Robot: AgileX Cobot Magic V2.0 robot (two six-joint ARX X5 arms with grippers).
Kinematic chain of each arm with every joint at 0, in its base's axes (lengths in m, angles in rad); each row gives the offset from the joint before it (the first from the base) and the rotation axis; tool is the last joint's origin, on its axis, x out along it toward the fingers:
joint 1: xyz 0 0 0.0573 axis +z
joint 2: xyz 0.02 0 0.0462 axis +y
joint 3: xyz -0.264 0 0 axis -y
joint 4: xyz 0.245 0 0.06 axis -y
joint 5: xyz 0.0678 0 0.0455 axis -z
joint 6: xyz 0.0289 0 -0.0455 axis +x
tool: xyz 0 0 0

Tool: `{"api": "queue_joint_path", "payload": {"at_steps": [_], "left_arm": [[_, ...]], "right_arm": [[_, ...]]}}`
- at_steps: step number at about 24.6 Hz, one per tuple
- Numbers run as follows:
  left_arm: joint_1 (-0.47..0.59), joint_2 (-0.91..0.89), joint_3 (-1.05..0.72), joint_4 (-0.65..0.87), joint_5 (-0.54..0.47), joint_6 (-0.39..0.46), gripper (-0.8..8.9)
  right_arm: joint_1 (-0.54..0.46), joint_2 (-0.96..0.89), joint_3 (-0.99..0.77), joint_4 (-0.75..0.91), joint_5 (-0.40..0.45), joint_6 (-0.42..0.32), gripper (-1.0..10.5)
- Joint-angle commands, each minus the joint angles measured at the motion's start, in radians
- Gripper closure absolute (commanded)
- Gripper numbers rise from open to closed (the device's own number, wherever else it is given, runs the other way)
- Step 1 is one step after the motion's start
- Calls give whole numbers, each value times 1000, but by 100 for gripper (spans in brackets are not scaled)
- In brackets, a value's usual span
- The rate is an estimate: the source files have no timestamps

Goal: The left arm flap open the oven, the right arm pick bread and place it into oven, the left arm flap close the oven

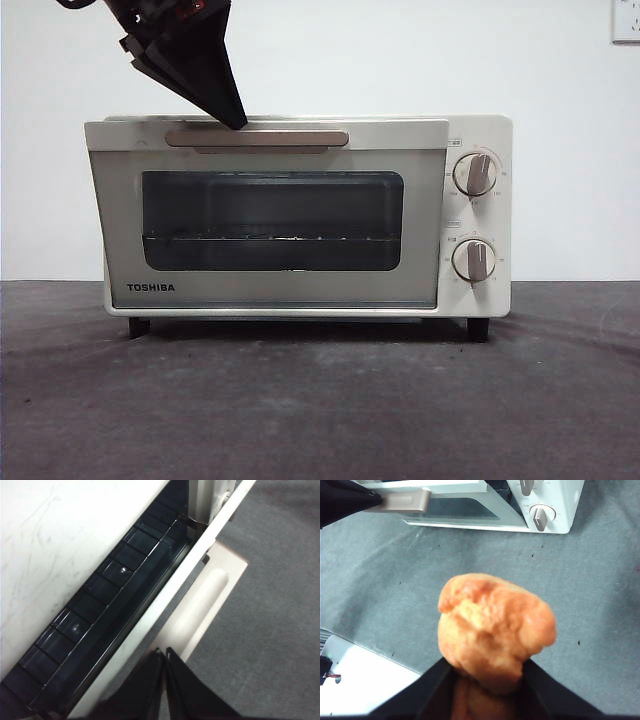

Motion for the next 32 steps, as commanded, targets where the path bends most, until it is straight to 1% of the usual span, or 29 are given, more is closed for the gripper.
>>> {"api": "queue_joint_path", "payload": {"at_steps": [1, 6, 10, 21, 27, 32], "left_arm": [[-4, 24, -2, -38, -27, -19, 797], [-13, 20, -11, -55, -27, -42, 797], [-24, 2, -56, -45, -27, -47, 798], [-56, -128, -299, 106, -27, -126, 798], [-89, -129, -390, 170, -27, -187, 798], [-120, -129, -436, 192, -27, -225, 798]], "right_arm": [[4, 2, 22, 14, -2, -14, 806], [4, 2, 22, 25, -3, -16, 806], [4, 2, 22, 48, -3, -16, 806], [4, 2, 22, 137, -3, -16, 806], [4, 2, 22, 167, -2, -16, 806], [4, 2, 22, 188, -2, -20, 806]]}}
